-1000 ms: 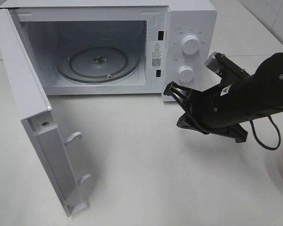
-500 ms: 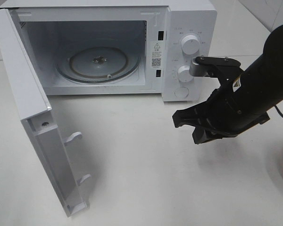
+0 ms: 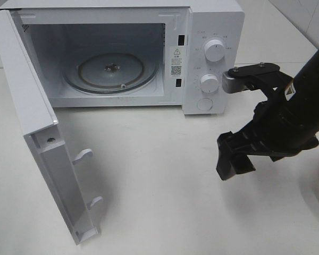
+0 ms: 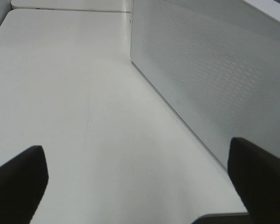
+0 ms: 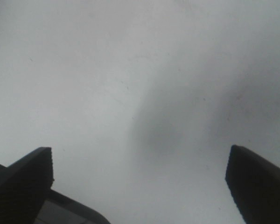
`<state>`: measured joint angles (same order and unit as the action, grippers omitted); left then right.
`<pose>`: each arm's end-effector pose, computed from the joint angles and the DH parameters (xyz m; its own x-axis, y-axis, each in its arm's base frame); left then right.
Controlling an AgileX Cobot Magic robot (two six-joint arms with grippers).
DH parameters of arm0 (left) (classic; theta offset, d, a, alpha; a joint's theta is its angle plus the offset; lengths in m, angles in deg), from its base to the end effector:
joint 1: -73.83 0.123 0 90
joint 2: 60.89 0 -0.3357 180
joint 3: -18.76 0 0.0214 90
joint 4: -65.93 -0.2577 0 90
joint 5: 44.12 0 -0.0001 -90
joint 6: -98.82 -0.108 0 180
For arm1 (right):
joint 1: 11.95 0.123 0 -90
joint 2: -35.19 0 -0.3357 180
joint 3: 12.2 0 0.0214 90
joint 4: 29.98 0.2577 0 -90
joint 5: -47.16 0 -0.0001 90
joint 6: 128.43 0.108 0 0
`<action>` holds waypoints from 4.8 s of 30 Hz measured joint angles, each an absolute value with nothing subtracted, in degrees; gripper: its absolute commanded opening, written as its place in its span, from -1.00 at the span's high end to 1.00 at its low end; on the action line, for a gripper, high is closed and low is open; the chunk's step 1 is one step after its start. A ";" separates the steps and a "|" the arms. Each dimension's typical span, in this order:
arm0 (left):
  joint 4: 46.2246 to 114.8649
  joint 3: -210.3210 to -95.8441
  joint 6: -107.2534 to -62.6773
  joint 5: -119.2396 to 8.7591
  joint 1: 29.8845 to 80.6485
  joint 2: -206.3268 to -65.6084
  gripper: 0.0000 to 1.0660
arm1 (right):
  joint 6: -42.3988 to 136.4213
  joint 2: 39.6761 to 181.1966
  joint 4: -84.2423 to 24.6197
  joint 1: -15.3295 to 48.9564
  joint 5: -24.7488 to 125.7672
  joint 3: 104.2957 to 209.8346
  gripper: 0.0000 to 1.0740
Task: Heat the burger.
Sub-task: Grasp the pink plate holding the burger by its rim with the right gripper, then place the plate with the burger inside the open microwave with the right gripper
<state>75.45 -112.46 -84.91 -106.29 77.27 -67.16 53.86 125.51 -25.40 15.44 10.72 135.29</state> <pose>-0.0385 -0.0181 0.2764 -0.4524 -0.0401 -0.8909 0.0650 0.9949 -0.0778 0.2358 0.1280 0.2361 -0.8748 -0.3361 -0.3488 -0.3855 0.9191 0.0811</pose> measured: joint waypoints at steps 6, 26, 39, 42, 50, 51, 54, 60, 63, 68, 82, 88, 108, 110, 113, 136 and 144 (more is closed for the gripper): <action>75.45 -112.46 -84.91 -106.29 77.27 -67.16 -0.90 | 52.83 125.33 -27.29 10.34 2.58 135.29 -0.85; 75.45 -112.46 -84.91 -106.29 77.27 -67.16 -0.90 | 49.79 124.82 -31.99 -4.39 -4.01 135.35 -0.67; 75.45 -112.46 -84.91 -106.29 77.27 -67.16 -0.90 | 49.68 127.11 -34.34 -9.54 -0.40 134.55 -0.65; 75.45 -112.46 -84.91 -106.29 77.27 -67.16 -0.90 | 50.08 128.71 -34.91 -9.54 2.24 133.17 -0.65; 75.45 -112.46 -84.91 -106.29 77.27 -67.16 -0.90 | 53.11 134.33 -38.35 -9.71 7.34 131.11 -0.63; 75.45 -112.46 -84.91 -106.29 77.27 -67.16 -0.90 | 53.11 134.33 -38.35 -9.71 7.34 131.11 -0.63; 75.45 -112.46 -84.91 -106.29 77.27 -67.16 -0.90 | 53.40 135.07 -38.81 -10.57 8.60 130.94 -0.63; 75.45 -112.46 -84.91 -106.29 77.27 -67.16 -0.90 | 53.51 136.96 -39.09 -11.55 10.37 130.65 -0.62; 75.45 -112.46 -84.91 -106.29 77.27 -67.16 -0.90 | 53.57 138.22 -39.09 -11.61 11.35 130.65 -0.61; 75.45 -112.46 -84.91 -106.29 77.27 -67.16 -0.90 | 54.37 140.29 -39.09 -11.66 12.67 130.65 -0.58; 75.45 -112.46 -84.91 -106.29 77.27 -67.16 -0.90 | 55.29 141.03 -39.38 -11.78 15.76 128.65 -0.22; 75.45 -112.46 -84.91 -106.29 77.27 -67.16 -0.90 | 59.19 140.97 -42.13 -11.78 15.82 128.53 0.57; 75.45 -112.46 -84.91 -106.29 77.27 -67.16 -0.90 | 63.31 137.77 -45.11 -11.26 11.92 128.36 1.00; 75.45 -112.46 -84.91 -106.29 77.27 -67.16 -0.90 | 67.95 136.22 -49.75 -8.97 9.46 128.36 1.00; 75.45 -112.46 -84.91 -106.29 77.27 -67.16 -0.90 | 69.10 135.88 -51.01 -8.22 8.71 128.36 1.00; 75.45 -112.46 -84.91 -106.29 77.27 -67.16 -0.90 | 77.46 127.51 -59.43 7.93 -4.12 127.96 1.00; 75.45 -112.46 -84.91 -106.29 77.27 -67.16 -0.90 | 77.52 123.27 -60.35 14.06 -8.42 127.96 1.00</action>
<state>75.45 -112.46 -84.91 -106.29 77.27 -67.16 77.52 123.27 -60.35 14.06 -8.42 127.96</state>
